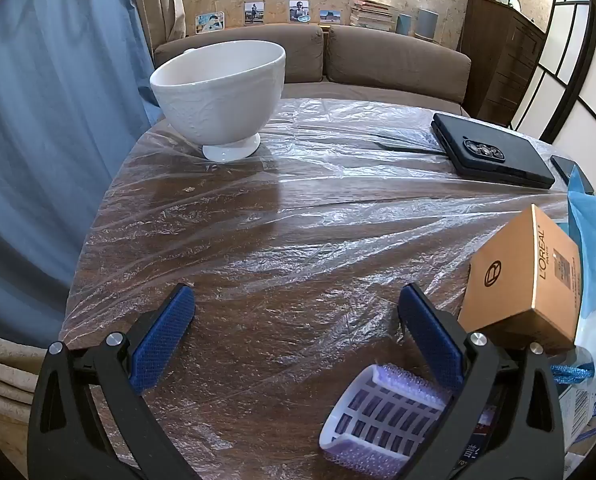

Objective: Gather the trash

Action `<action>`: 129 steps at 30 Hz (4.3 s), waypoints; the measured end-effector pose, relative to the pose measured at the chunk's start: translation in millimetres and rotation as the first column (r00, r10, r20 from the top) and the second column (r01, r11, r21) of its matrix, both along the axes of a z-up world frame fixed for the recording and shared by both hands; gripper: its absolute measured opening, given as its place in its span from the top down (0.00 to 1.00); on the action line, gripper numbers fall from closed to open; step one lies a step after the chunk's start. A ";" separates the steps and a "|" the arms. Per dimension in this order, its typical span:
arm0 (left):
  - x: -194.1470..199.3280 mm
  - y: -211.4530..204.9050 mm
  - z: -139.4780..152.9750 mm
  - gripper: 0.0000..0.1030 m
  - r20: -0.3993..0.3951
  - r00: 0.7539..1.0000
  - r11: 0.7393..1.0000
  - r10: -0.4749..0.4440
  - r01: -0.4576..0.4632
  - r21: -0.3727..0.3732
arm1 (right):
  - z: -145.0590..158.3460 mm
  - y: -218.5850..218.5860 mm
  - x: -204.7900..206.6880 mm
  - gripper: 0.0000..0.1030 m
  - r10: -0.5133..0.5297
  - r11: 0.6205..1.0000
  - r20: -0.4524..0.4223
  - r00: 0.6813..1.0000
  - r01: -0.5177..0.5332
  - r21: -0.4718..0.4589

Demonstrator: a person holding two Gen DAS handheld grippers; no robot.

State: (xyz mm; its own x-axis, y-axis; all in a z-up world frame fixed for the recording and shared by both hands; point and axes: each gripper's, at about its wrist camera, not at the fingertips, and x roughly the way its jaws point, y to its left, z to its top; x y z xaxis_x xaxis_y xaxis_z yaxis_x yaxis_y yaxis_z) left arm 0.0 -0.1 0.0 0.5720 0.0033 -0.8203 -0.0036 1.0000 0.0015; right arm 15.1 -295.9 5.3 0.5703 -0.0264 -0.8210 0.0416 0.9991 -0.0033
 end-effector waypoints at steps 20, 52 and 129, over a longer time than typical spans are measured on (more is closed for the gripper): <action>0.0 -0.1 0.1 0.01 0.000 1.000 1.000 0.000 0.000 -0.002 | 0.0 -0.5 -0.2 0.04 0.000 1.000 -0.002 1.000 0.000 -0.003; 2.0 7.6 3.0 0.01 -0.001 1.000 1.000 0.000 0.000 -0.003 | 0.2 -0.5 -0.1 0.04 0.000 1.000 -0.002 1.000 0.000 -0.004; 13.4 48.2 17.8 0.01 -0.001 1.000 1.000 -0.003 0.003 -0.003 | 0.2 -0.5 -0.3 0.04 0.000 1.000 -0.002 1.000 0.000 -0.003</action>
